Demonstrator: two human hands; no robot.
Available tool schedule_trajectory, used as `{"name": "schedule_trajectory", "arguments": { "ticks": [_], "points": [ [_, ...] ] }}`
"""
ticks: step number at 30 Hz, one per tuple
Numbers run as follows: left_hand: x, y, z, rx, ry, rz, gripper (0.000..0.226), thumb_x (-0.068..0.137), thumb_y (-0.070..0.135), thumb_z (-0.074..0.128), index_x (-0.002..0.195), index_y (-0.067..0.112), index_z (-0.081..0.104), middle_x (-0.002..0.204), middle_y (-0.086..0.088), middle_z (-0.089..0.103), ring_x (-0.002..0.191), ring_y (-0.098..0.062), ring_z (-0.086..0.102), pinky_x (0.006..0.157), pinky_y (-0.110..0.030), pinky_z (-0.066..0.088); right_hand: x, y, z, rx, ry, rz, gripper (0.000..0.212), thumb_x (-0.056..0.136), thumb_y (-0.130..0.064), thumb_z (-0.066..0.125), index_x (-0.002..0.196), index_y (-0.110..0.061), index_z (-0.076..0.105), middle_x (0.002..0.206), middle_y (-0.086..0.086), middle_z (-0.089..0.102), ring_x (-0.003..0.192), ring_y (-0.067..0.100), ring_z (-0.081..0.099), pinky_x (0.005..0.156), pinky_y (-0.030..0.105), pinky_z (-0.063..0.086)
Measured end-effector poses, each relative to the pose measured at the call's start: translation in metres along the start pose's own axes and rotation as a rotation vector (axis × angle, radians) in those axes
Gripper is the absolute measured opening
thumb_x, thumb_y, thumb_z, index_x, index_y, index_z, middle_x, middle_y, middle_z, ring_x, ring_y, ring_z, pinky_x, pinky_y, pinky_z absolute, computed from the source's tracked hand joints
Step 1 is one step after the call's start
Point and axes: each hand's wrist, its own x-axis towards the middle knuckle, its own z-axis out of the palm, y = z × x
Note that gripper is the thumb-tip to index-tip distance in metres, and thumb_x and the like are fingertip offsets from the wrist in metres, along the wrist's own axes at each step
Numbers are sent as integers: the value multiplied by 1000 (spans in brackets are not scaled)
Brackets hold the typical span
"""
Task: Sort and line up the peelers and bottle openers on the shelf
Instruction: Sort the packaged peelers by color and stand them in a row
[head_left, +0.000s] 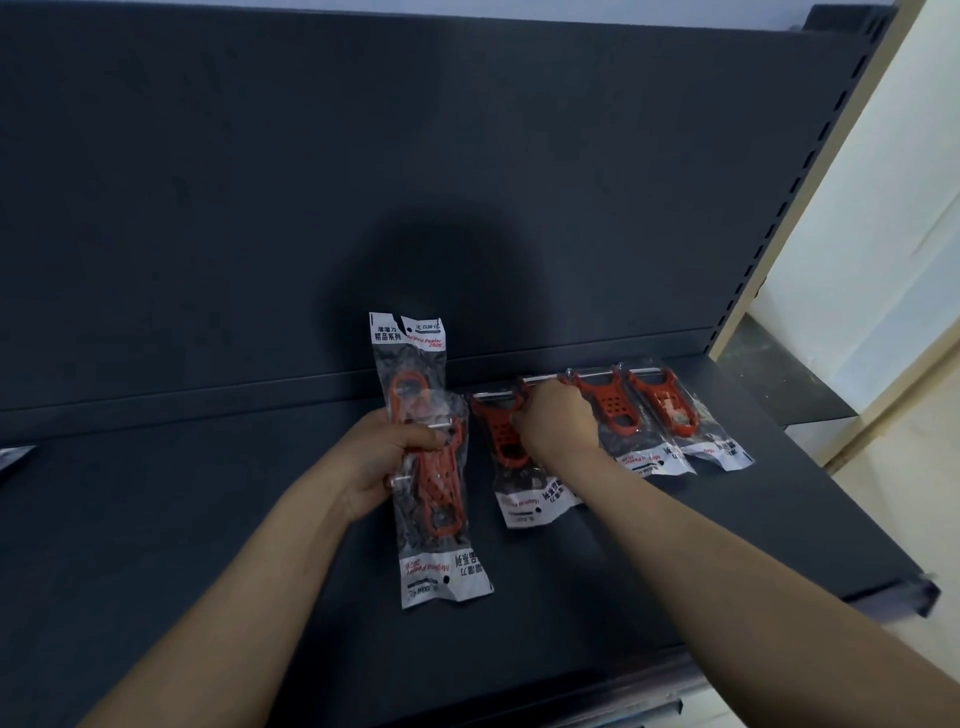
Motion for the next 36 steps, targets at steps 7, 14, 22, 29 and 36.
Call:
{"name": "schedule_trajectory", "arguments": {
  "ticks": [7, 14, 22, 29, 36],
  "points": [
    [2, -3, -1, -11, 7, -6, 19, 80, -8, 60, 93, 4, 67, 79, -11, 72, 69, -21, 69, 67, -34, 59, 8, 4, 4, -25, 74, -44, 23, 93, -25, 54, 97, -6, 66, 94, 13, 68, 87, 31, 64, 66, 32, 49],
    [4, 0, 5, -58, -4, 17, 26, 77, -8, 64, 102, 0, 64, 85, -13, 71, 71, -23, 69, 69, -35, 59, 9, 8, 1, 91, 161, -94, 32, 89, -39, 60, 92, -8, 63, 88, 11, 67, 83, 31, 64, 65, 32, 48],
    [12, 12, 25, -74, -59, 92, 26, 74, -4, 67, 99, 4, 68, 91, -15, 72, 78, -24, 70, 71, -34, 59, -5, -7, -30, 796, -352, -191, 27, 88, -29, 65, 78, -3, 66, 63, 6, 56, 54, 14, 48, 52, 26, 39],
    [15, 17, 54, -31, -185, 81, 40, 71, 18, 72, 108, 4, 64, 98, -16, 71, 81, -25, 70, 68, -35, 58, 6, 16, -47, 700, -178, -142, 12, 86, -16, 67, 77, -8, 69, 54, -3, 54, 39, -2, 43, 45, 14, 37],
    [27, 18, 83, -23, -123, 15, 14, 90, 12, 52, 89, 8, 65, 77, -9, 72, 64, -18, 67, 59, -30, 55, 34, 76, -69, 689, 31, 55, 9, 86, -19, 68, 80, -13, 72, 66, 1, 62, 56, 11, 53, 61, 29, 47]
  ]
}}
